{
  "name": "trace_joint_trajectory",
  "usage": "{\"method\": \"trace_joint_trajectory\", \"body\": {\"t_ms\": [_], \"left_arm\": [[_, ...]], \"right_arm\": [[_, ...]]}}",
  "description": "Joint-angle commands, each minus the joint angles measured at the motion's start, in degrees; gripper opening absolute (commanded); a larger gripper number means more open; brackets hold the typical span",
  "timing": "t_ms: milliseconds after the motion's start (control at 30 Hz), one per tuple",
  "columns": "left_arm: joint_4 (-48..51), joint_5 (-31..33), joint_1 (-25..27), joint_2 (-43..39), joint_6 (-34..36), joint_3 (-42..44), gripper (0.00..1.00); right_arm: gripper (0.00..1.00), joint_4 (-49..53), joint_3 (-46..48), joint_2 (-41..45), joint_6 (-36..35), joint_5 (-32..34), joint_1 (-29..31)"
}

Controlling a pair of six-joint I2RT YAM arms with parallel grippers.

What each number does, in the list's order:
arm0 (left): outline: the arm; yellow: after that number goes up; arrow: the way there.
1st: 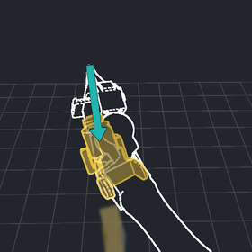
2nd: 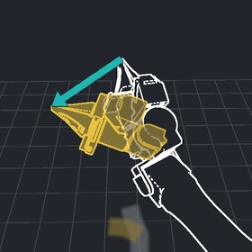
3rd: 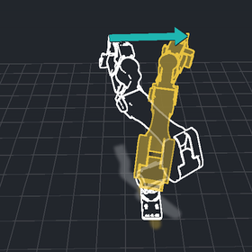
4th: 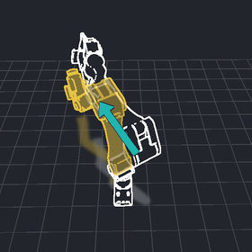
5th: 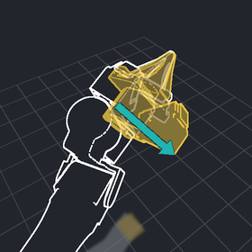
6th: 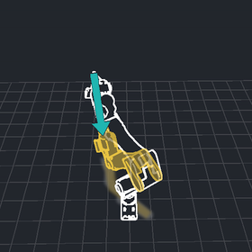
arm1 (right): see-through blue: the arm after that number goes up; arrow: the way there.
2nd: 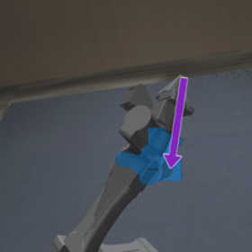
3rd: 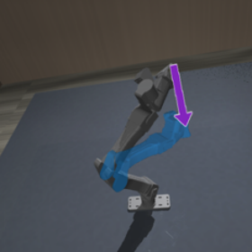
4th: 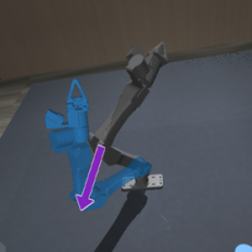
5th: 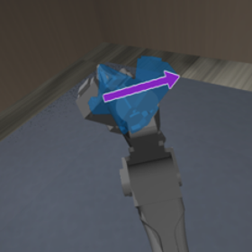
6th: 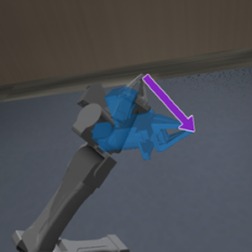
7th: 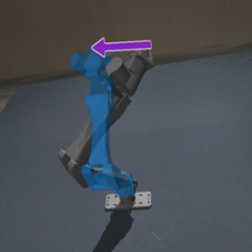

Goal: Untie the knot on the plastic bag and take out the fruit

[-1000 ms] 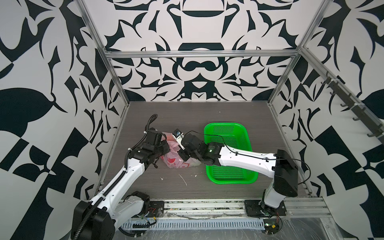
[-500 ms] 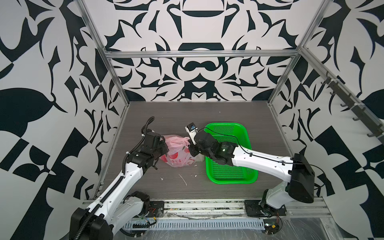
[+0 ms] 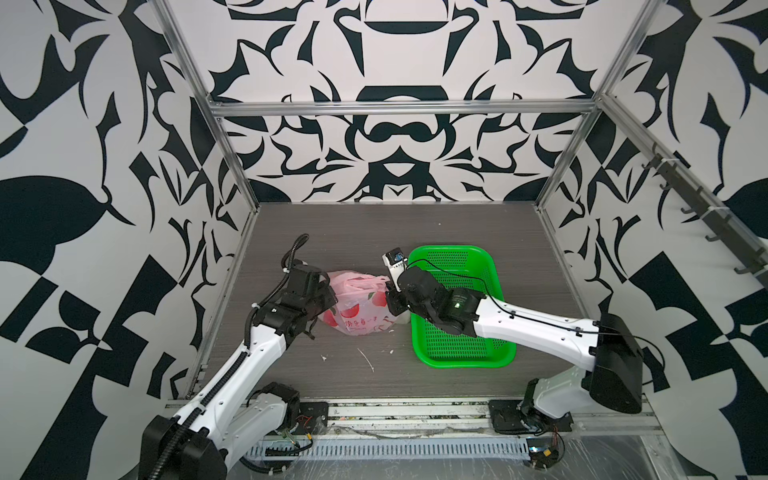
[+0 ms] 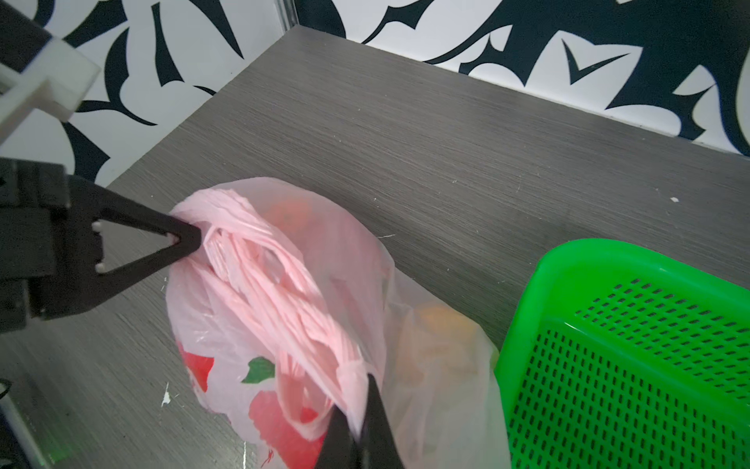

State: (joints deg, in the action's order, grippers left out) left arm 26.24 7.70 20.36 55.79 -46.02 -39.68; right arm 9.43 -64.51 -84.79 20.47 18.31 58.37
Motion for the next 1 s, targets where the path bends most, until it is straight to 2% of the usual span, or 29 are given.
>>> {"method": "trace_joint_trajectory", "body": {"t_ms": [0, 167, 400, 633, 867, 967], "left_arm": [[7.00, 1.89, -1.99, -1.09, 1.49, -1.19, 0.28], [12.07, -2.01, -1.99, -1.67, 8.71, -6.24, 0.61], [21.00, -5.21, -1.95, 0.76, 19.91, -15.58, 0.91], [28.25, -6.74, 0.32, 4.42, 28.62, -23.89, 0.99], [30.89, -3.49, 10.66, 8.15, 33.29, -28.36, 1.00], [30.63, -1.64, 13.30, 11.05, 36.36, -29.97, 1.00]], "right_arm": [[0.00, 2.34, -1.07, 2.61, 1.15, 6.73, -2.29], [0.00, 2.20, -2.81, 0.51, 0.60, 3.80, -2.29], [0.00, 1.12, -3.34, -0.02, -0.06, 2.02, -2.30], [0.00, 0.68, -3.43, -0.19, 0.08, 1.89, -2.29], [0.00, -0.11, -4.13, -0.72, 0.54, 1.03, -2.32], [0.00, -0.54, -3.93, -0.65, 0.46, 0.40, -2.34]]}}
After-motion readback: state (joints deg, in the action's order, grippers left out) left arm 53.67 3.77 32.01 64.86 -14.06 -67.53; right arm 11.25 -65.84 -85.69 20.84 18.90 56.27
